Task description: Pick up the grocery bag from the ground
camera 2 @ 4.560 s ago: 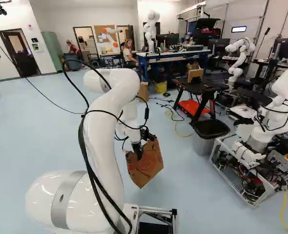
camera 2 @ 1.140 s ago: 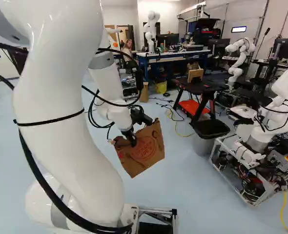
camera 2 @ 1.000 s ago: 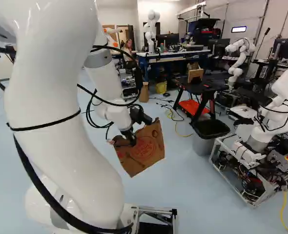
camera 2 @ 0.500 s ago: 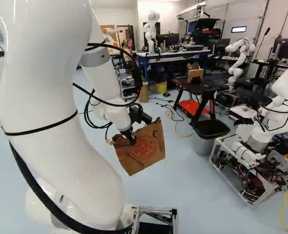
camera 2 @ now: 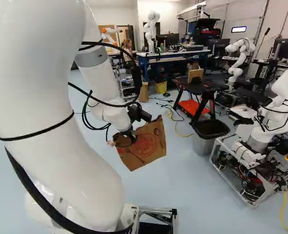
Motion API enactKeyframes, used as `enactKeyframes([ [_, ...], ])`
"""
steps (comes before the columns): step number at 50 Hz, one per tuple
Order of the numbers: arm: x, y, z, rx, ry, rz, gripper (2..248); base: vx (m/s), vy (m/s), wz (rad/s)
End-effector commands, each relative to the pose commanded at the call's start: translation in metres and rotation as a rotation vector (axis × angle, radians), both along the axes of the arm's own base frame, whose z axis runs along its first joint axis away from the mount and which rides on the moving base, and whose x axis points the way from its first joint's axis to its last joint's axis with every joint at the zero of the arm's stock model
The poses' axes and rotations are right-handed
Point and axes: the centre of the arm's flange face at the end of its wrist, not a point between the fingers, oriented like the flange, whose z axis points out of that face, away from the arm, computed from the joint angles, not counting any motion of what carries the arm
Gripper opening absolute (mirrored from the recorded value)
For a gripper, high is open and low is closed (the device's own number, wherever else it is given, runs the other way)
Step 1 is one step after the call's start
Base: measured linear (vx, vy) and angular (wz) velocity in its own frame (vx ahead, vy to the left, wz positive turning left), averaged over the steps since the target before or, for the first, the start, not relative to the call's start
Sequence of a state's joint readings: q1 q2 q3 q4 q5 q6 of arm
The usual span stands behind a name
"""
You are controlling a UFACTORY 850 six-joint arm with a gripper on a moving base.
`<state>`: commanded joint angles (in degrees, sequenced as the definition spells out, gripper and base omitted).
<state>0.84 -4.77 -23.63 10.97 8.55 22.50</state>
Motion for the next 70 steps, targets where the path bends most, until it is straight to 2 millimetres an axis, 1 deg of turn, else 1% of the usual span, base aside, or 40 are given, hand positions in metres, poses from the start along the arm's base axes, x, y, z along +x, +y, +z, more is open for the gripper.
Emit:
enactKeyframes([
  [26, -0.017, -0.003, 0.013, -0.093, -0.182, 0.113, 24, 0.000, 0.000, 0.000],
  [50, -0.042, -0.005, 0.028, -0.221, -0.407, 0.241, 24, 0.000, 0.000, 0.000],
  [70, -0.059, -0.004, 0.038, -0.311, -0.556, 0.317, 24, 0.000, 0.000, 0.000],
])
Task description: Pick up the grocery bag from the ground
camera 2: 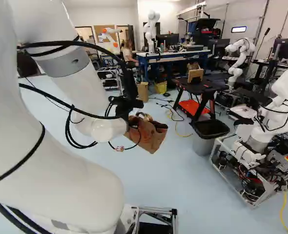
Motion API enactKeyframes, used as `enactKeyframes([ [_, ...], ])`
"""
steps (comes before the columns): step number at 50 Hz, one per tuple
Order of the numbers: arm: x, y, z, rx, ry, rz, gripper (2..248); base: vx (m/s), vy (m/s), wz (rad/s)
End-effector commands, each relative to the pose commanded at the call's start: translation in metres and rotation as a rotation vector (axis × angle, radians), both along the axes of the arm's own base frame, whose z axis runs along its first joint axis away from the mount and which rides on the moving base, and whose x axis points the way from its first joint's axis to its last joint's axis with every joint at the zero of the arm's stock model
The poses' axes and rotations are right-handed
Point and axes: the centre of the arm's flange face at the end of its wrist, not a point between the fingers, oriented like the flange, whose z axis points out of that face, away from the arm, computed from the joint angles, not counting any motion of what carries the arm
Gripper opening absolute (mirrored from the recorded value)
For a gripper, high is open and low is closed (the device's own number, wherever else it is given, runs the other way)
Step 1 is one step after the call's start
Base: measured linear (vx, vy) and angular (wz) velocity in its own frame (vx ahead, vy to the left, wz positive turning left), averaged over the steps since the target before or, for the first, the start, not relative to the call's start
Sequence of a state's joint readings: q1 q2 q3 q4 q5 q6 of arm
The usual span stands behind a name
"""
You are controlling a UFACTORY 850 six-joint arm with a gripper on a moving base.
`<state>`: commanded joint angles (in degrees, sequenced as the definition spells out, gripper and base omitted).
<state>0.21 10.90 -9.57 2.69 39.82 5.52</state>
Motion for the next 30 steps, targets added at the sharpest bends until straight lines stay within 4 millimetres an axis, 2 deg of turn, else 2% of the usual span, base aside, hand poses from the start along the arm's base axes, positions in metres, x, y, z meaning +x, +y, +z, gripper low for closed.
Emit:
enactKeyframes([
  [30, -0.018, 0.001, 0.008, -0.085, -0.145, 0.063, 24, 0.000, 0.000, 0.000],
])
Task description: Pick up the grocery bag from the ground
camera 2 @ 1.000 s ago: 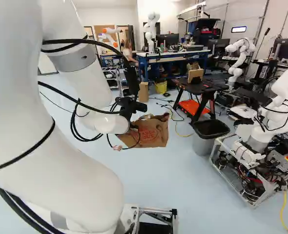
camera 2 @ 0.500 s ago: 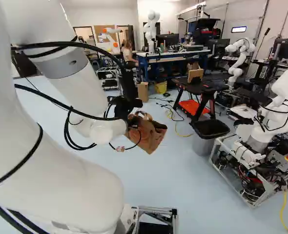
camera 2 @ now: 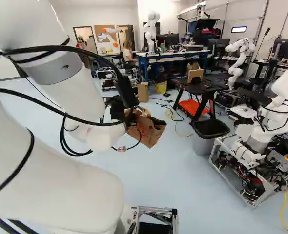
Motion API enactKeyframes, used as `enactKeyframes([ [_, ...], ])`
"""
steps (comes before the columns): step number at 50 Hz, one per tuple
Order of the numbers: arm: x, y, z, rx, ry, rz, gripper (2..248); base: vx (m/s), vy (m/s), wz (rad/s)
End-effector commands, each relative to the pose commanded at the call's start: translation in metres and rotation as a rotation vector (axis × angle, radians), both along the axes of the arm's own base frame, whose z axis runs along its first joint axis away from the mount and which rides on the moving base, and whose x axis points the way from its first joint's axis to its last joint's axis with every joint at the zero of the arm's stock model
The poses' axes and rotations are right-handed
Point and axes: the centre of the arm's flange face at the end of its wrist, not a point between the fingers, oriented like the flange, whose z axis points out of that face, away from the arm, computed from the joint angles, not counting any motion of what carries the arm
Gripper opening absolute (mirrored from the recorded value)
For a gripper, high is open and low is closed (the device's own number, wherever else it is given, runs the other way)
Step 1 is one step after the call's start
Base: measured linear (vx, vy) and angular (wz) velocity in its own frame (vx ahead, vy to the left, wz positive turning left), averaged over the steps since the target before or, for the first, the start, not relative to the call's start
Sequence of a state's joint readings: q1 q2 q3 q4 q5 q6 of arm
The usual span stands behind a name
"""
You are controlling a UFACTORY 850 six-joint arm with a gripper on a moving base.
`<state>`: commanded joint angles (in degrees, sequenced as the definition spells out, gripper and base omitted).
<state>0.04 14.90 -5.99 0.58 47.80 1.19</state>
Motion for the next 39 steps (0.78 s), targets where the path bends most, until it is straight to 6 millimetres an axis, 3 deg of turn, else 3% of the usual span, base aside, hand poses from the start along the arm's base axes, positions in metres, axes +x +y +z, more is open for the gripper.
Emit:
enactKeyframes([
  [39, -0.0053, 0.0005, 0.0020, -0.023, -0.040, 0.016, 24, 0.000, 0.000, 0.000],
])
